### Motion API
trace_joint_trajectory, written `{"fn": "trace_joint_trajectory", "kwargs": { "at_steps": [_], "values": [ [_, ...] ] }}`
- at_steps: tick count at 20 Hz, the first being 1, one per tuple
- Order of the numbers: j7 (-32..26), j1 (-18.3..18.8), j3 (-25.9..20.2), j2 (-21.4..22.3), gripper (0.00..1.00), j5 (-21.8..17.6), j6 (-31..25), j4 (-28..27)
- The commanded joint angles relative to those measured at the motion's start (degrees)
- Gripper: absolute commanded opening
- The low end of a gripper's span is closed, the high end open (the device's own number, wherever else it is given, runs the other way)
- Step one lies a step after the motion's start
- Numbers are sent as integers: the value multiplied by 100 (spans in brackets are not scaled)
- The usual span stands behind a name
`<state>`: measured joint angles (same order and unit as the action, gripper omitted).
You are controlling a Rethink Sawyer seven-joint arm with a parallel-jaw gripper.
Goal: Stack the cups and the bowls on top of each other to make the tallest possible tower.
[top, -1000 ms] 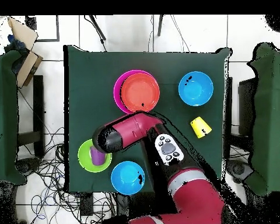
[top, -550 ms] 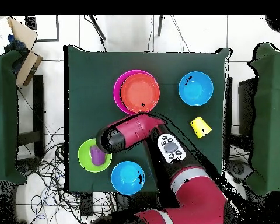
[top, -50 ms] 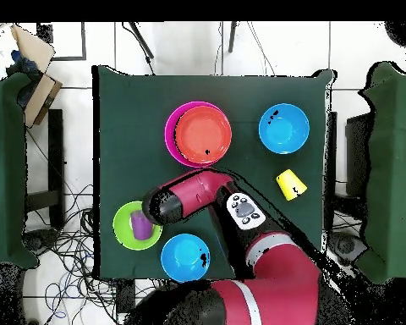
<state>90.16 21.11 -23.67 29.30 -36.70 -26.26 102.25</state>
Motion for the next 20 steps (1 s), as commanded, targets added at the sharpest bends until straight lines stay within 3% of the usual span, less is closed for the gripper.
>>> {"fn": "trace_joint_trajectory", "kwargs": {
  "at_steps": [1,3,4,7,9,16,20],
  "values": [
    [128,-78,258,-446,100,-575,369,-539],
    [76,-77,268,-508,100,-670,469,-583],
    [354,-131,450,-528,0,-546,430,-582],
    [296,-61,320,-432,0,-712,906,-537],
    [158,194,90,-197,0,-540,907,-273],
    [-223,731,-577,1089,0,245,61,666],
    [-549,1042,-962,1542,0,646,-485,849]
  ]
}}
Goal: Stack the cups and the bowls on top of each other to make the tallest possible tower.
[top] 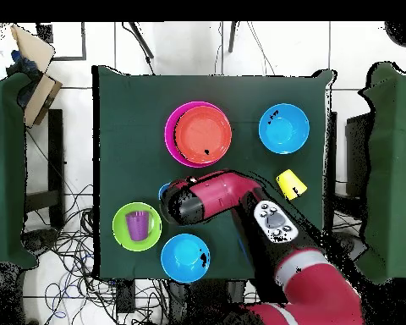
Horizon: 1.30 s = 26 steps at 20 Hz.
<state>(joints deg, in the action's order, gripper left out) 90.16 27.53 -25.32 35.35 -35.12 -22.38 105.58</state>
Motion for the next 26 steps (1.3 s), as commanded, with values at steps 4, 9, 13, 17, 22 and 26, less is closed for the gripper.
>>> {"fn": "trace_joint_trajectory", "kwargs": {
  "at_steps": [4,9,13,17,22,26],
  "values": [
    [-741,545,-973,996,0,637,-1227,377],
    [-918,597,-1126,830,0,649,-1574,-113],
    [-911,463,-1037,275,0,364,-1538,-753],
    [-999,414,-1001,-120,0,160,-1539,-1187],
    [-1200,505,-1064,-224,0,74,-1577,-1304],
    [-1451,712,-1207,-95,0,139,-1784,-1275]
  ]
}}
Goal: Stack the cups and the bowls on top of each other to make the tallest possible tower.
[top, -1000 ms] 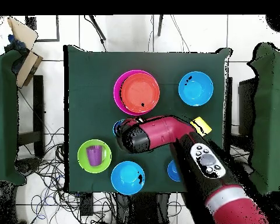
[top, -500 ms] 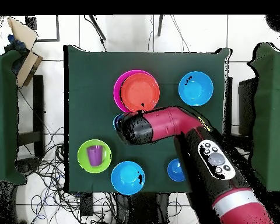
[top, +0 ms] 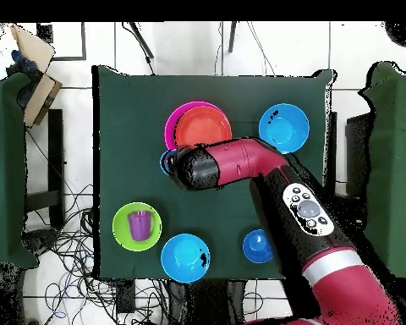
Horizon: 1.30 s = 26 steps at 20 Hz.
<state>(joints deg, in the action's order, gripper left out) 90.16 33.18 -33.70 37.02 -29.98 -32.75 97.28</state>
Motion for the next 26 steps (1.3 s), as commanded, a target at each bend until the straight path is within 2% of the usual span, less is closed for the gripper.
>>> {"fn": "trace_joint_trajectory", "kwargs": {
  "at_steps": [1,7,13,22,26],
  "values": [
    [-1520,184,-401,-258,0,-355,-832,-485],
    [-1721,356,-523,-259,0,-419,-1048,-555],
    [-1875,546,-590,-411,0,-648,-1000,-629],
    [-1450,272,-296,-893,0,-1387,-616,-862],
    [-1270,208,-288,-933,0,-1567,-586,-854]
  ]
}}
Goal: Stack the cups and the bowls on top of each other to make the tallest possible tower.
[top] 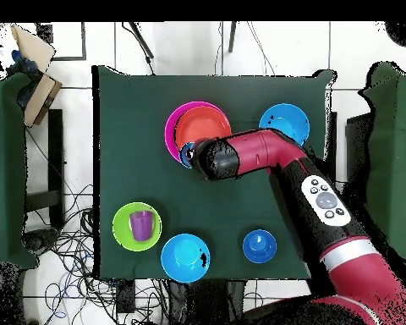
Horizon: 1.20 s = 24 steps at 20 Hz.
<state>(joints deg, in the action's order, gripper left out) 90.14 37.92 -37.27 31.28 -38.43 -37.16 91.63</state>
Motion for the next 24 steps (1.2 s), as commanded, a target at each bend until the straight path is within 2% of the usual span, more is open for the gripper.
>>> {"fn": "trace_joint_trajectory", "kwargs": {
  "at_steps": [1,5,9,11,12,17,24],
  "values": [
    [-1229,-271,61,-356,0,-746,-142,-263],
    [-1083,-269,23,-245,0,-801,-121,-62],
    [-997,-224,59,-338,0,-919,-6,19],
    [-1093,-162,76,-452,0,-965,-6,-79],
    [-1322,-26,62,-632,0,-982,-68,-283],
    [-1389,103,46,-478,0,-985,-83,-77],
    [-1449,26,34,-710,0,-1045,-147,-378]
  ]
}}
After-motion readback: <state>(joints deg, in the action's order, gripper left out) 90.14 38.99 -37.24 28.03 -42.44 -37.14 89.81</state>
